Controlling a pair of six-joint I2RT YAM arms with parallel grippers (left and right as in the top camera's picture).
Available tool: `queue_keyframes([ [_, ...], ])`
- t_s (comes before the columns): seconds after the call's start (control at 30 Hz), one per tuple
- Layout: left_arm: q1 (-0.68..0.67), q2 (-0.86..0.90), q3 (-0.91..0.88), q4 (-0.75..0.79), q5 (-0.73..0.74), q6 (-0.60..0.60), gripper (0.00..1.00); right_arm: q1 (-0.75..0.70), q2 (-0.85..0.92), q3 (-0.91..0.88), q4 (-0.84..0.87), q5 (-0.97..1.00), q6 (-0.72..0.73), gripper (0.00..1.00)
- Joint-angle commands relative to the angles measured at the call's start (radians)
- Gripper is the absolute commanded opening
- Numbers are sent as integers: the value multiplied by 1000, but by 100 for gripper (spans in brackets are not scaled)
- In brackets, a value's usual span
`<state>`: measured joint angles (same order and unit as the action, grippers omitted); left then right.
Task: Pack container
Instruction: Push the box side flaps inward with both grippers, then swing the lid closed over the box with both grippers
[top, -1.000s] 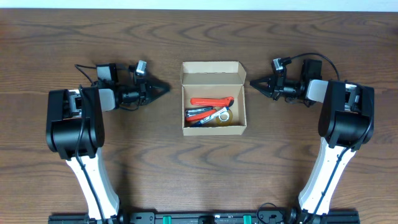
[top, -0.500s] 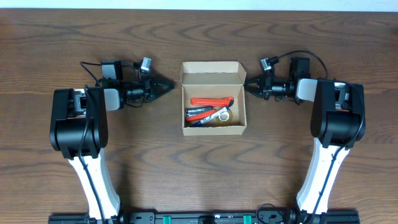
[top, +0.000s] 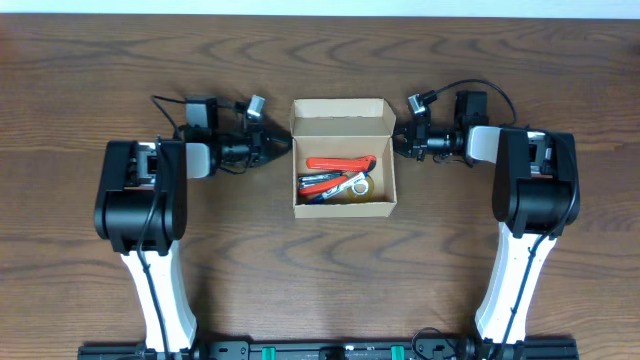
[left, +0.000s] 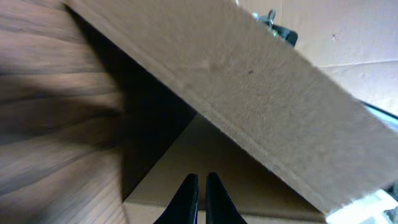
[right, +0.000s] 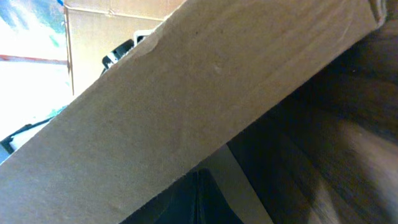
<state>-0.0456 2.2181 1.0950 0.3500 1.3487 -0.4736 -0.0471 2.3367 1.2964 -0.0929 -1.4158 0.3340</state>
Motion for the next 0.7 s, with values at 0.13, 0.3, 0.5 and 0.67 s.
queue_keyframes([
  [0.13,-8,2,11,8,-20,2,6,22,18,2,5,-6,10,1],
  [0.3,-8,2,29,25,-1,-6,6,23,18,2,34,-17,11,1],
  [0.5,-8,2,72,23,19,-15,6,22,18,5,68,-32,14,1],
  [0.67,-8,2,89,23,29,-21,6,23,15,6,167,-47,86,1],
])
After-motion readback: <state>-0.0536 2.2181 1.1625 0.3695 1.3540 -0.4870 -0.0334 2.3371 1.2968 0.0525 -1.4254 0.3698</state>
